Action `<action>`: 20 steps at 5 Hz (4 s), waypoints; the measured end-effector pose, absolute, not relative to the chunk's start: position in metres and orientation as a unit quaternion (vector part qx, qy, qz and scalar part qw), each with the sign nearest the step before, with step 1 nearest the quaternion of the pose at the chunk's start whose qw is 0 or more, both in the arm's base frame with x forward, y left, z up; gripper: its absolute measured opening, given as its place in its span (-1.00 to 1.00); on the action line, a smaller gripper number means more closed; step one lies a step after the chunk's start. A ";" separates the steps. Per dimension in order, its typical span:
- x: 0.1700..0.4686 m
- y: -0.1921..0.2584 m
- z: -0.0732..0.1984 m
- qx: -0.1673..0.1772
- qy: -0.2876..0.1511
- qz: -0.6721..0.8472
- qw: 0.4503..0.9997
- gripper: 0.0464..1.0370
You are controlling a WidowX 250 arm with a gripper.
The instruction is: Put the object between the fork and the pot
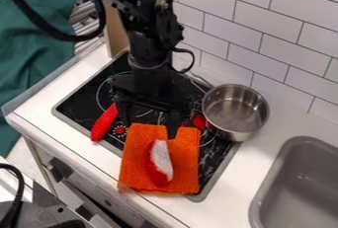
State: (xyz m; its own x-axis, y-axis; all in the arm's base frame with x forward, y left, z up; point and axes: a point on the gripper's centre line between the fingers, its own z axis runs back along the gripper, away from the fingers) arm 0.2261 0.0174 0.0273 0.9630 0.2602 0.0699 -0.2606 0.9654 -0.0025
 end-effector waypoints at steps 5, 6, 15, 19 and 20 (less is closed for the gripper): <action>0.183 -0.004 0.018 0.011 -0.041 0.238 0.970 0.93; 0.194 -0.014 0.013 0.018 -0.031 0.265 0.964 0.93; 0.226 -0.010 -0.032 0.030 0.003 0.300 0.953 0.10; 0.263 0.022 0.027 0.017 -0.086 0.074 0.993 0.10; 0.287 0.029 0.013 0.027 -0.060 0.072 0.995 0.10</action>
State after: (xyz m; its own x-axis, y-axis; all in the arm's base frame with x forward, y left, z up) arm 0.2874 0.0289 0.0132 0.9824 0.1401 0.1232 -0.1466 0.9882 0.0449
